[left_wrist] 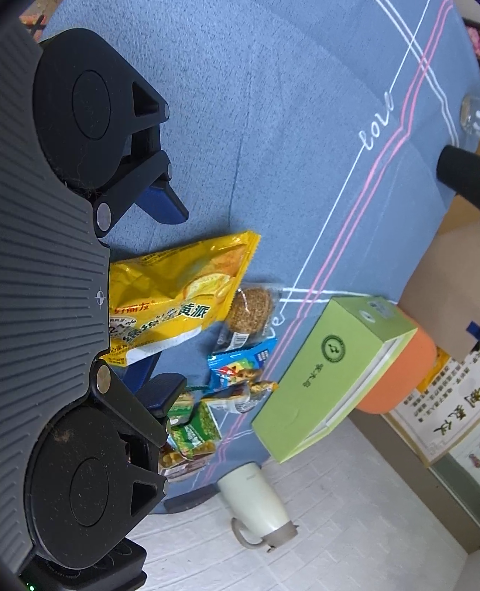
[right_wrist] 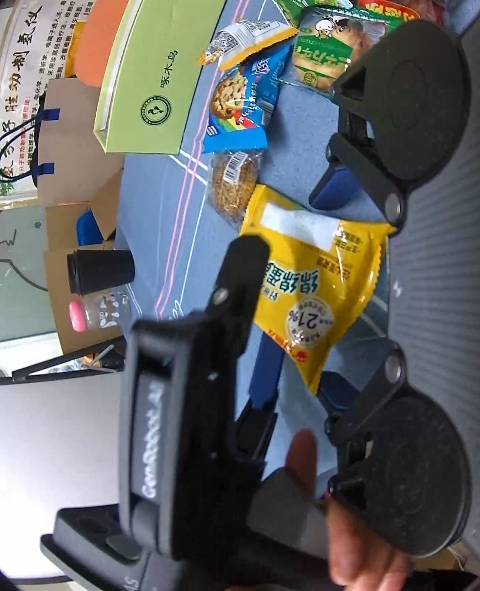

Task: Organize snacks
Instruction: 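Return the left tool to the pile and grasp the yellow snack bag, then drop the yellow bag into the green box with the left tool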

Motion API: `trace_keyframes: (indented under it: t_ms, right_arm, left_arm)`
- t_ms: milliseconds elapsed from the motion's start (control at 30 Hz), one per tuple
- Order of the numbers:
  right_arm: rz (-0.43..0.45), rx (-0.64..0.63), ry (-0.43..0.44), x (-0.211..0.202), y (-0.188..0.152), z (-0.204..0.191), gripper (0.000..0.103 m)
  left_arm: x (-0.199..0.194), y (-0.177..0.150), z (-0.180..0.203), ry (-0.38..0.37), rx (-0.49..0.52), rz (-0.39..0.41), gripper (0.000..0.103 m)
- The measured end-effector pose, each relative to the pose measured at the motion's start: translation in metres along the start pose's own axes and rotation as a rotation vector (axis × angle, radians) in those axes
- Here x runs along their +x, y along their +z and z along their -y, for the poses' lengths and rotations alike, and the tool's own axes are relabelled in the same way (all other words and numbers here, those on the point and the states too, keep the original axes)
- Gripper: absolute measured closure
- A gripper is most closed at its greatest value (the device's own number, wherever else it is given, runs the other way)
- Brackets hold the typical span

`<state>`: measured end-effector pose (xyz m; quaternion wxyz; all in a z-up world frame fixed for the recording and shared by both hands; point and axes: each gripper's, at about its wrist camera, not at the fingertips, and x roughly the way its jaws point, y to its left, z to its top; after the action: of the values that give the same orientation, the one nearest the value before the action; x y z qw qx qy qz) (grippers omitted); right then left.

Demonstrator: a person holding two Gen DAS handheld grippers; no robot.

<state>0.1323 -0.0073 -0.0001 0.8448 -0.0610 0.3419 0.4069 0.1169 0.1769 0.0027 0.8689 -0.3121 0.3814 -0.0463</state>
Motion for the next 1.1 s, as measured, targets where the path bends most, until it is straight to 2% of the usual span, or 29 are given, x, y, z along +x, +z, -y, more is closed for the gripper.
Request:
trace_keyframes:
  t_ms: [33, 133, 200, 233, 300, 333, 367, 567, 700, 833, 933, 1033, 1100]
  right_arm:
    - [0.005, 0.004, -0.004, 0.0, -0.001, -0.001, 0.009]
    - [0.02, -0.008, -0.022, 0.002, -0.003, -0.003, 0.009]
    - [0.029, -0.02, -0.055, 0.002, -0.005, -0.006, 0.009]
    - [0.035, -0.02, -0.061, 0.003, -0.006, -0.006, 0.01]
    - [0.043, -0.039, -0.077, 0.001, -0.006, -0.009, 0.025]
    - [0.047, -0.046, -0.074, -0.002, -0.005, -0.01, 0.035]
    - [0.052, -0.049, -0.073, -0.005, -0.002, -0.011, 0.039]
    - [0.157, -0.079, -0.093, -0.04, 0.022, -0.004, 0.041]
    - [0.207, -0.119, -0.152, -0.048, 0.051, 0.017, 0.04]
    - [0.232, -0.156, -0.245, -0.042, 0.094, 0.063, 0.04]
    - [0.215, -0.17, -0.292, -0.028, 0.129, 0.109, 0.04]
    - [0.171, -0.171, -0.305, -0.005, 0.161, 0.155, 0.038]
    - [0.136, -0.157, -0.296, 0.013, 0.176, 0.185, 0.038]
  left_arm:
    - [0.001, -0.001, 0.001, 0.001, 0.009, 0.002, 0.028]
    - [0.002, -0.002, 0.005, 0.017, 0.049, 0.001, 0.04]
    - [0.004, -0.003, 0.005, 0.014, 0.074, -0.022, 0.072]
    - [0.004, -0.003, 0.004, 0.016, 0.085, -0.021, 0.074]
    - [0.005, -0.004, 0.004, 0.001, 0.09, -0.026, 0.086]
    - [0.004, -0.004, 0.005, 0.001, 0.084, -0.021, 0.087]
    - [0.002, -0.003, 0.007, -0.002, 0.087, -0.014, 0.091]
    - [-0.022, 0.013, 0.032, -0.084, 0.123, 0.061, 0.09]
    - [-0.013, 0.041, 0.066, -0.112, 0.194, 0.107, 0.09]
    - [0.027, 0.093, 0.102, -0.172, 0.236, 0.121, 0.089]
    - [0.067, 0.137, 0.125, -0.207, 0.238, 0.11, 0.089]
    - [0.115, 0.175, 0.141, -0.207, 0.237, 0.092, 0.089]
    - [0.145, 0.194, 0.147, -0.181, 0.24, 0.079, 0.089]
